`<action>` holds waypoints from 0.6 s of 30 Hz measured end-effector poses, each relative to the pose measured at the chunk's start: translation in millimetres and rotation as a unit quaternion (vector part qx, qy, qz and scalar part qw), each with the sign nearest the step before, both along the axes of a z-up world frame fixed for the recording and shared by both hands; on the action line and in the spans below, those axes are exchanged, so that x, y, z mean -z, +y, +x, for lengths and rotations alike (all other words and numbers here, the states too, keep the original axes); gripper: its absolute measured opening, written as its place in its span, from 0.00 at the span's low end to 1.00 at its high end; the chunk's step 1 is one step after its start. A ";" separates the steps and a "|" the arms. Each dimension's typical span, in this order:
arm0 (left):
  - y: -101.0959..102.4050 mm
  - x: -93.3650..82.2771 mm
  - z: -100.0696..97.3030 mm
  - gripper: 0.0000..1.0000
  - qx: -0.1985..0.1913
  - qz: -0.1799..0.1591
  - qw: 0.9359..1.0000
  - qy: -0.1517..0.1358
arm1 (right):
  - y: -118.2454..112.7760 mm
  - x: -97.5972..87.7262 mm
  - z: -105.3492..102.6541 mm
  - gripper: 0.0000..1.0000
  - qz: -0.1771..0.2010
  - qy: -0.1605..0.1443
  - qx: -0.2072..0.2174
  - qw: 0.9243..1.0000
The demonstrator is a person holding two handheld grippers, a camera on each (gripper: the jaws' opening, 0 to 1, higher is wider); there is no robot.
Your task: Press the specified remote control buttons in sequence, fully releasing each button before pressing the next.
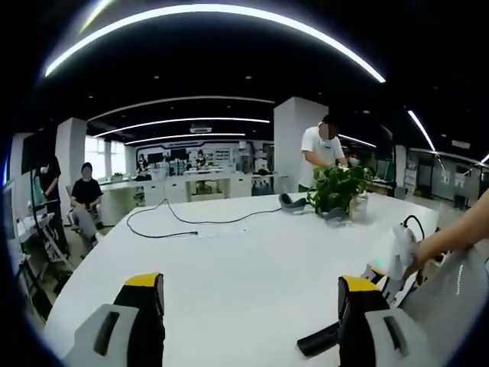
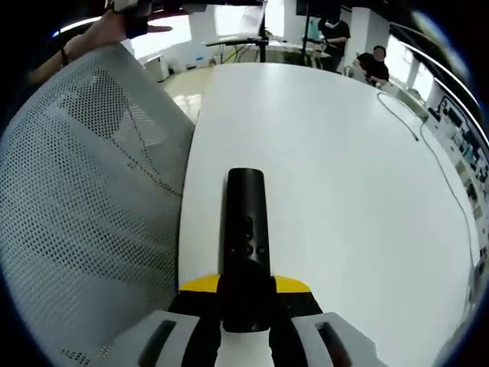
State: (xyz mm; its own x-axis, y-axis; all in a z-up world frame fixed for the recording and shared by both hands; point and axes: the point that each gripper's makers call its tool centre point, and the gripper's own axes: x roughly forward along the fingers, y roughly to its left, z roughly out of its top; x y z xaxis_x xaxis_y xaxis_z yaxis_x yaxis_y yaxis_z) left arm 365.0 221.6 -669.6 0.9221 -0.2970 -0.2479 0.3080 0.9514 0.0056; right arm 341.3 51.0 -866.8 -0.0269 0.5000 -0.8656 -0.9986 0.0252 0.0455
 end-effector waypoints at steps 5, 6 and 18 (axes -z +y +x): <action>2.3 -0.2 0.0 0.98 -0.005 -0.003 1.000 0.000 | 0.3 0.0 8.8 0.20 0.001 0.001 -0.003 1.000; 2.8 -0.7 0.1 0.98 -0.005 -0.003 1.000 -0.002 | 0.3 0.3 10.7 0.20 0.000 0.000 -0.003 1.000; 3.4 2.7 0.3 0.98 -0.005 -0.003 1.000 0.006 | 1.2 -0.2 35.8 0.20 0.002 0.000 0.001 1.000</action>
